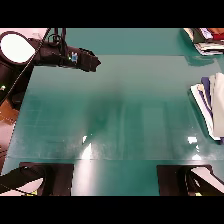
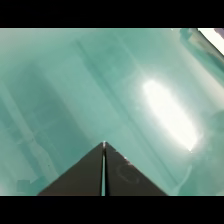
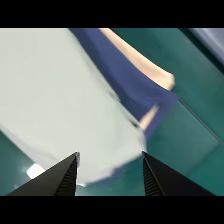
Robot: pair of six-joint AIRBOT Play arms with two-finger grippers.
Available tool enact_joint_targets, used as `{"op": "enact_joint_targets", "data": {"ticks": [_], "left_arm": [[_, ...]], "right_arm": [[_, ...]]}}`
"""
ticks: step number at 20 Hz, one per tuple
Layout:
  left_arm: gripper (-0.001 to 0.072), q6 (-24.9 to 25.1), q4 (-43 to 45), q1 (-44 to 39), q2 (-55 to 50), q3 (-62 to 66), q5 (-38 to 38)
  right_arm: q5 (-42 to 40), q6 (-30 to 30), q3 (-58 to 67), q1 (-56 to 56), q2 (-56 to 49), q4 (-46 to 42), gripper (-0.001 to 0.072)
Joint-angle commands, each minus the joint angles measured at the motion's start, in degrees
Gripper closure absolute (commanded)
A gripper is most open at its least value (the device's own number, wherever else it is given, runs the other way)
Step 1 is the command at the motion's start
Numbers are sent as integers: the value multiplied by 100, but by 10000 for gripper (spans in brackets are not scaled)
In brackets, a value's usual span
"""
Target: Fold the shirts.
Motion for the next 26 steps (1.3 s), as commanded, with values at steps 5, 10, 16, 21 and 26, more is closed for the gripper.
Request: {"op": "enact_joint_targets", "data": {"ticks": [5,10,16,21,26], "left_arm": [[683,-2,-2,-4,-2,2,-13],[683,-2,-4,-4,-2,2,66],[683,-2,-4,-4,-2,2,66],[683,-2,-4,-4,-2,2,66],[683,-2,-7,-4,-2,2,66]], "right_arm": [[-352,79,-76,2568,66,1899,246],[-1248,81,-76,5187,63,1867,269],[-1917,79,-76,6857,-90,1864,356],[-1845,76,-76,7121,-369,1869,691],[-1843,74,-76,7117,-409,1867,692]]}}
